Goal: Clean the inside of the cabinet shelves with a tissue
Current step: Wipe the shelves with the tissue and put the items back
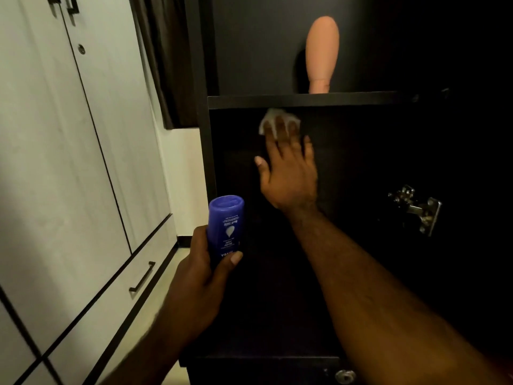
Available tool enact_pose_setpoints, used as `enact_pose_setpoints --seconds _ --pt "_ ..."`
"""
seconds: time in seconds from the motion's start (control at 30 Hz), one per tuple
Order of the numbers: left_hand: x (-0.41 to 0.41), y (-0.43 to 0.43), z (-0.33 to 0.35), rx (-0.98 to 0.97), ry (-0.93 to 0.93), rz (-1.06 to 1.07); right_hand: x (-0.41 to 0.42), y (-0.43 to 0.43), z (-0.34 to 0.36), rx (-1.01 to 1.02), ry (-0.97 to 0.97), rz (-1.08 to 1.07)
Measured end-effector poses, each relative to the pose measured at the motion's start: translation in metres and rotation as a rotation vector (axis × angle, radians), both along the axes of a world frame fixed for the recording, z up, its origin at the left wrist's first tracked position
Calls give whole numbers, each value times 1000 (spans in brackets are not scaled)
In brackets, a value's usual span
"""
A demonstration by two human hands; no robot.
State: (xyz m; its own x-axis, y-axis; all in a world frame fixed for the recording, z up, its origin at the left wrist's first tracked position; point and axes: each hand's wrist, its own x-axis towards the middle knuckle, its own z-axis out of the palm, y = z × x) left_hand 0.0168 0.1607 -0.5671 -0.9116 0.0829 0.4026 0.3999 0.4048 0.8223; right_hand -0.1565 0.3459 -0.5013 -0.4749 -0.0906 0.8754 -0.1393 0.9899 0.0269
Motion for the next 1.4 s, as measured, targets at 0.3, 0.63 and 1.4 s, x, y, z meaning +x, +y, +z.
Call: enact_pose_setpoints --seconds 0.3,0.63,1.4 --pt "0 2 3 40 15 -7 0 98 -2 -660 71 -273" --pt "-2 0 0 50 25 0 2 23 -12 -161 -30 -107" --pt "-3 3 0 67 43 22 2 64 -26 -852 -1 -263"
